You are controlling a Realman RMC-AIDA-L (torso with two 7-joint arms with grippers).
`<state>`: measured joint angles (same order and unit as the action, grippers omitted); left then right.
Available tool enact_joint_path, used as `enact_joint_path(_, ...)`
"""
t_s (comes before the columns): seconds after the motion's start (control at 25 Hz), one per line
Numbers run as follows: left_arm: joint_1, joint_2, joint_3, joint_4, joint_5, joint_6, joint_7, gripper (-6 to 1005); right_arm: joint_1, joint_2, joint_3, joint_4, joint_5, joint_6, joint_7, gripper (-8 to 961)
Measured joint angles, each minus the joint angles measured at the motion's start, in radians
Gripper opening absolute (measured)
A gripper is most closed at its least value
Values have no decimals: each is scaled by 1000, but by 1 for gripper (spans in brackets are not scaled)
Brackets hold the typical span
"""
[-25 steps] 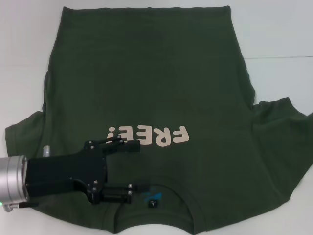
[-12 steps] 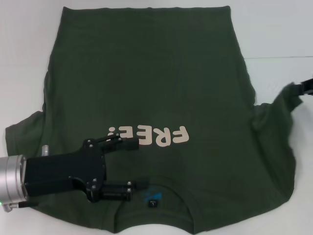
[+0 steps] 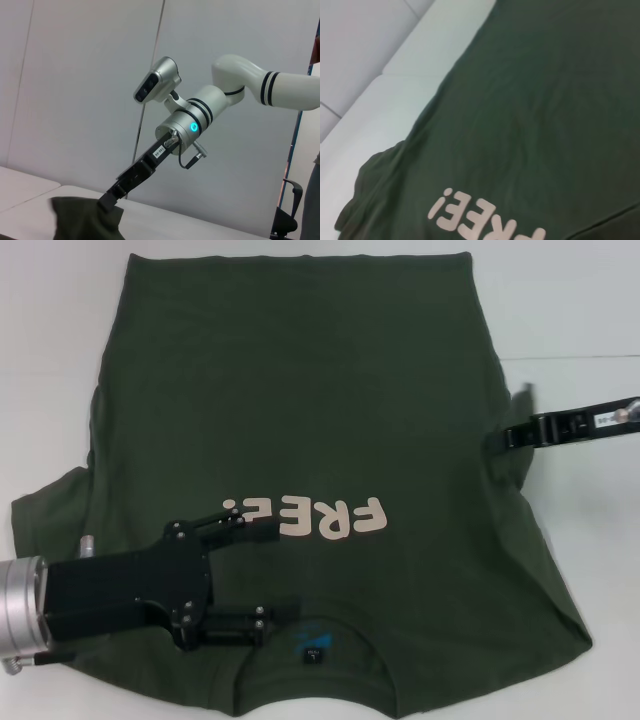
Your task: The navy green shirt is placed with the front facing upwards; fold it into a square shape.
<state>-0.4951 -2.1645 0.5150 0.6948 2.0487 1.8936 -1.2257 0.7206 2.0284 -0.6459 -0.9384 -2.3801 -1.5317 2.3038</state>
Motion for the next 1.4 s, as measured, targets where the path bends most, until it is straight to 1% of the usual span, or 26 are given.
enact_joint_path(0.2, 3, 0, 0, 0, 0, 1, 0, 912, 15, 16, -13, -1, 17, 4, -44, 32)
enact_joint_path(0.4, 3, -1, -1, 0, -2, 1, 0, 911, 25, 24, -68, 9, 38, 29, -46, 32)
enact_joint_path(0.68, 4, -2, -3, 0, -2, -4, 0, 911, 18, 45, -126, 18, 33, 81, -47, 32)
enact_joint_path(0.96, 3, -2, -3, 0, -2, -6, 2, 911, 27, 47, -142, 51, 33, 104, -49, 31)
enact_joint_path(1.2, 4, -2, -3, 0, -2, -7, 6, 911, 33, 47, -155, 53, 39, 127, -41, 31)
enact_joint_path(1.4, 6, -2, -3, 0, -2, -7, 8, 911, 43, 50, -155, 63, 38, 148, -34, 51)
